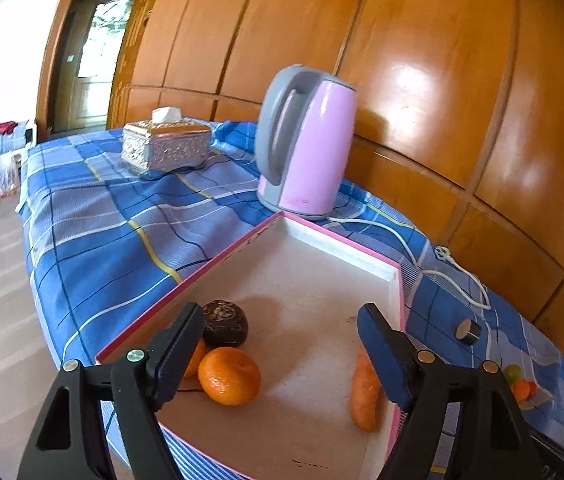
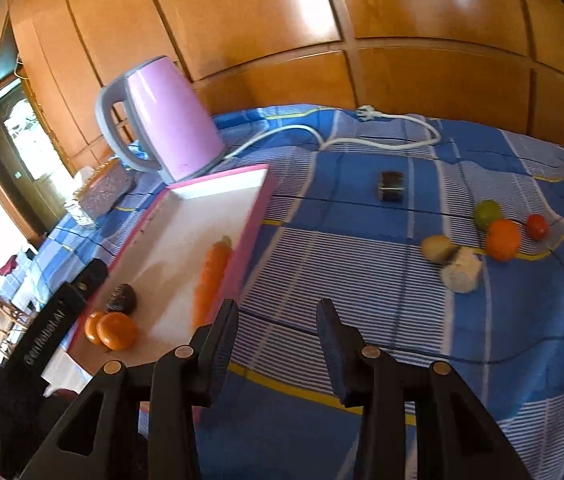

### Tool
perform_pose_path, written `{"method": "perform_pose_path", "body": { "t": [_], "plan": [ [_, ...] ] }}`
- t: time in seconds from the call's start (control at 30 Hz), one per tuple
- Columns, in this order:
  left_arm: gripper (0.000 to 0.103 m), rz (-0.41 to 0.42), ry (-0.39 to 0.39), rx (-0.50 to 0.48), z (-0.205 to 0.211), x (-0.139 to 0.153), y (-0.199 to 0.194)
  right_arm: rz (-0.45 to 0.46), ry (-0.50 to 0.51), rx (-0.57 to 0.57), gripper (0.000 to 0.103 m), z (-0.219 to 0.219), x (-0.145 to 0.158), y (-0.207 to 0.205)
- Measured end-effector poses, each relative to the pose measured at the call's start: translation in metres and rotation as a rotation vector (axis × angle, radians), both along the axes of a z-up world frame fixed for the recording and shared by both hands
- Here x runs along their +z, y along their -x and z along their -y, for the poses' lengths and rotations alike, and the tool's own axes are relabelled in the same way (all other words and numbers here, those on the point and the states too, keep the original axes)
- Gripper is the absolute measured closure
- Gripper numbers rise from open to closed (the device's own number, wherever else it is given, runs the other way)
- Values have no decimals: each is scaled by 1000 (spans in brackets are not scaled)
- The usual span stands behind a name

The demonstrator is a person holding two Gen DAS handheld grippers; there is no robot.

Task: Organize fruits
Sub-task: 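Carry the carrot and orange into the tray and open both grippers, then withdraw the left gripper from the tray while the right gripper moves to the white chunk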

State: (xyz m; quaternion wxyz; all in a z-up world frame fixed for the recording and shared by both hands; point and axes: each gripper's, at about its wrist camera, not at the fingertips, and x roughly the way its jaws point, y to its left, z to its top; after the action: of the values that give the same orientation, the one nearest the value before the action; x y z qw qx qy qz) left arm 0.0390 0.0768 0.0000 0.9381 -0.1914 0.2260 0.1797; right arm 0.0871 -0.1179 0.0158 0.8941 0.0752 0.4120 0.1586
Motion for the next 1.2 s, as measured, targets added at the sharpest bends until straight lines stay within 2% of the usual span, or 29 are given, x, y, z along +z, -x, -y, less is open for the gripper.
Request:
{"method": "perform_pose_path", "body": {
  "t": [0.53,0.77,0.9,1.2],
  "plan": [
    [24,-5,-133,-221,53,4,-7,-44,20,-280,62,114,-19,1],
    [26,-7,-181,-366,81,2,-8,-91,-95,-451,62,159,-32,-3],
    [32,-22,-202,-431,95,0,-10,-80,-112,-458,62,163,-31,-3],
    [33,-63,-204,-478,107,-9,-14,-29,-96,-291,62,127,-27,-26]
  ]
}}
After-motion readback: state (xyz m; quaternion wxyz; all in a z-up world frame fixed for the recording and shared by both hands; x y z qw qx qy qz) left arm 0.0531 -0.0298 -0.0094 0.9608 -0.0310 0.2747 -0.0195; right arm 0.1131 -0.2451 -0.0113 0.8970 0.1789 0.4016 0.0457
